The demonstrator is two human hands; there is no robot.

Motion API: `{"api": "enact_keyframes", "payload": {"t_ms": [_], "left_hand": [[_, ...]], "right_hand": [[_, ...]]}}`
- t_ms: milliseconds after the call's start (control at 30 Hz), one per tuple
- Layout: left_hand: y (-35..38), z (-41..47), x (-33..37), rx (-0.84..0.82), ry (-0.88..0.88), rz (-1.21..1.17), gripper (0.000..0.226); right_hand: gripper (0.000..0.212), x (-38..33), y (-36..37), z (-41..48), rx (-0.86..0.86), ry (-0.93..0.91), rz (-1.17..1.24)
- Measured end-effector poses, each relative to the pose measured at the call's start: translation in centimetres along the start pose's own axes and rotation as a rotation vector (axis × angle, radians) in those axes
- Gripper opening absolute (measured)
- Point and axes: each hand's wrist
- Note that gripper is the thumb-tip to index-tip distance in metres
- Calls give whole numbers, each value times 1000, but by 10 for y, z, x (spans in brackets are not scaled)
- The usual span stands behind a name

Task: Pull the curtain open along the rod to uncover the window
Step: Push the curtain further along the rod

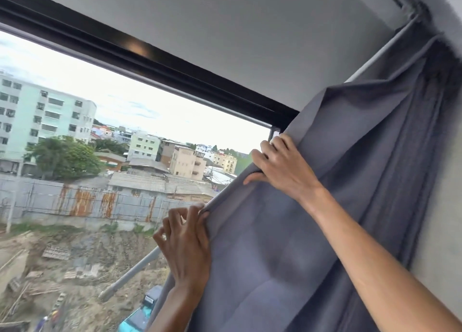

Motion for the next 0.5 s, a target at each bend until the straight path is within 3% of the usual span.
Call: {"api": "enact_keyframes", "payload": {"t_ms": [500], "left_hand": [[24, -70, -20, -30, -237, -47, 16]], "right_hand": [[69, -42, 2, -41, -137, 83, 424]]}}
Point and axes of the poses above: each hand's wrist, its own z-axis towards the middle knuckle, its own y-axis out of the palm, x = y × z, and after that the axes turned 11 degrees about -z, right-handed
